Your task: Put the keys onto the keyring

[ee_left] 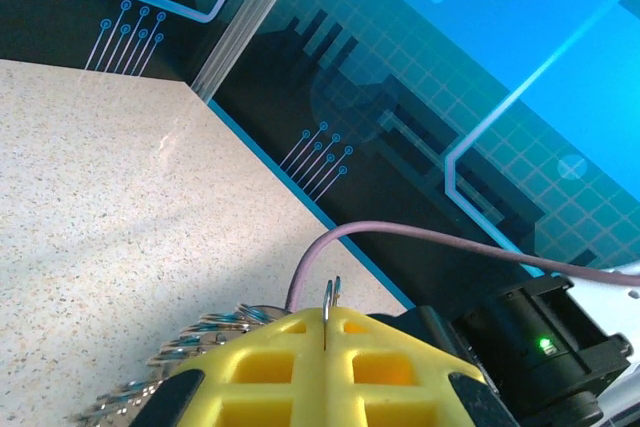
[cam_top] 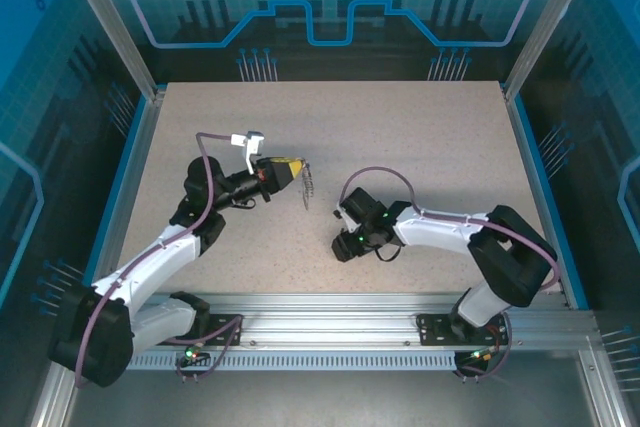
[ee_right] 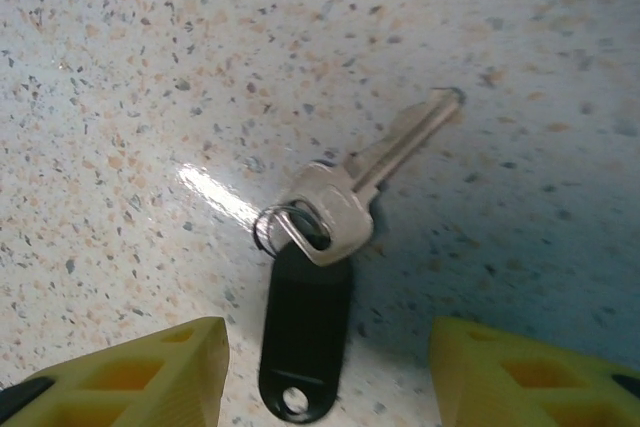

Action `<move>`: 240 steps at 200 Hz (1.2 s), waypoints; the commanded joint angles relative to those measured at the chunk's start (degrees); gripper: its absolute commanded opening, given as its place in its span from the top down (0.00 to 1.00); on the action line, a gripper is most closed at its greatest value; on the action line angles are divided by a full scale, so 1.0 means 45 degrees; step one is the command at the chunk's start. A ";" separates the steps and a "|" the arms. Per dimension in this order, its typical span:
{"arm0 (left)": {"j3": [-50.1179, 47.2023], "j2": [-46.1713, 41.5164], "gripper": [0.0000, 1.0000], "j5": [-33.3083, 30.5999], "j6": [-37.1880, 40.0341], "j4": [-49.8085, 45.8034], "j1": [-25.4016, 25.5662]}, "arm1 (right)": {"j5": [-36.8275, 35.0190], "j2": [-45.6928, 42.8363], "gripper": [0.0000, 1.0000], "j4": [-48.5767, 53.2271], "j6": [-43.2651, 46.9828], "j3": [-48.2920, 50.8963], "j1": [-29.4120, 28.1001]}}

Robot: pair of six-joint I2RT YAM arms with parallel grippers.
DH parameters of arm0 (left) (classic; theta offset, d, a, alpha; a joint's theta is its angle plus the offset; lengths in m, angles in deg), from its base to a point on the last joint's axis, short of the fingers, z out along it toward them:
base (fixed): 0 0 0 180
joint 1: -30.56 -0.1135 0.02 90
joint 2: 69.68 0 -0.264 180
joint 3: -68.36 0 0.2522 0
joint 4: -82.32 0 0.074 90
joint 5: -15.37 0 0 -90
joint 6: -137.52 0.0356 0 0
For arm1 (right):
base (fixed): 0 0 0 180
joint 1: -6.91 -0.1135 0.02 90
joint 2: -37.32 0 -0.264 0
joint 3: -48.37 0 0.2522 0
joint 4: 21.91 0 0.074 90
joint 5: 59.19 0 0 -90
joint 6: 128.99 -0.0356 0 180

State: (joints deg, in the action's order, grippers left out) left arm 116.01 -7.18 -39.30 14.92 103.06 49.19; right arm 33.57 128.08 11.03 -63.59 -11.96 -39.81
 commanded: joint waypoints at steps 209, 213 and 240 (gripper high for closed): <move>0.0106 0.0076 1.00 0.0104 -0.0300 0.0868 -0.0254 | -0.1533 0.0146 0.42 0.0170 -0.2246 -0.1256 0.0490; 0.0106 0.0078 1.00 0.0098 -0.0295 0.0850 -0.0254 | -0.1702 0.0272 0.42 0.0251 -0.2331 -0.1346 0.0381; 0.0096 0.0042 1.00 0.0095 -0.0275 0.0799 -0.0254 | -0.2567 0.1037 0.42 0.0505 -0.2820 -0.1803 -0.0142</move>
State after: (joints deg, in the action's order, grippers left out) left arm 116.01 -7.01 -39.28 14.04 103.98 48.53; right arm 26.80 130.25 10.88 -73.14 -17.29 -38.65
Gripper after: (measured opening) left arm 0.065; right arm 0.578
